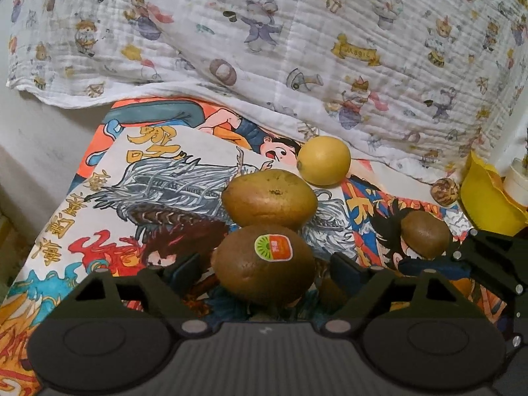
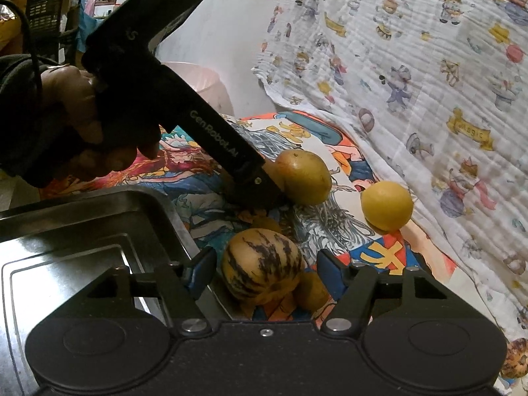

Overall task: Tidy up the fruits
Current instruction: 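Close the left tool on the stickered kiwi while the right tool grasps the striped fruit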

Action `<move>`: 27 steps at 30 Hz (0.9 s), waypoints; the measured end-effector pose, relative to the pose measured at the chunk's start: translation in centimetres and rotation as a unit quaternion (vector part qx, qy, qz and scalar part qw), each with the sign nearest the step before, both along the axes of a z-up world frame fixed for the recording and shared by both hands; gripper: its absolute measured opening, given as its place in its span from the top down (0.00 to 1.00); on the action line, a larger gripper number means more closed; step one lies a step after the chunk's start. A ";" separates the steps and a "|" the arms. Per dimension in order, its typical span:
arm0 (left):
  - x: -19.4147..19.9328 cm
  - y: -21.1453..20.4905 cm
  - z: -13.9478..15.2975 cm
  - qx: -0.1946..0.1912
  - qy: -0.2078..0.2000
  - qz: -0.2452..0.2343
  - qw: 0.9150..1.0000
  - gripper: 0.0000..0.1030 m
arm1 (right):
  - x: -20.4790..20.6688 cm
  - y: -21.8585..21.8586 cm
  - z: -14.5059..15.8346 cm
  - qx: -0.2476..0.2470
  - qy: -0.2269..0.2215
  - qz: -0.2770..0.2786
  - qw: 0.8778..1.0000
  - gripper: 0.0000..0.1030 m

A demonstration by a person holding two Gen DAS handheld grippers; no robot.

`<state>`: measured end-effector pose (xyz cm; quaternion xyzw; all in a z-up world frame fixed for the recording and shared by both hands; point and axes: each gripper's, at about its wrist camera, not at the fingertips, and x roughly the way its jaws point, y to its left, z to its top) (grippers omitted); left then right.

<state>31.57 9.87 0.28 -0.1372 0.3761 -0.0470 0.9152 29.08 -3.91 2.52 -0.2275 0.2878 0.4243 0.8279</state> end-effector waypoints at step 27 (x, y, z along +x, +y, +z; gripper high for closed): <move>-2.2 0.2 1.1 -0.019 -0.022 0.025 0.999 0.35 | -2.0 0.3 1.0 -0.014 -0.062 0.010 0.998 0.46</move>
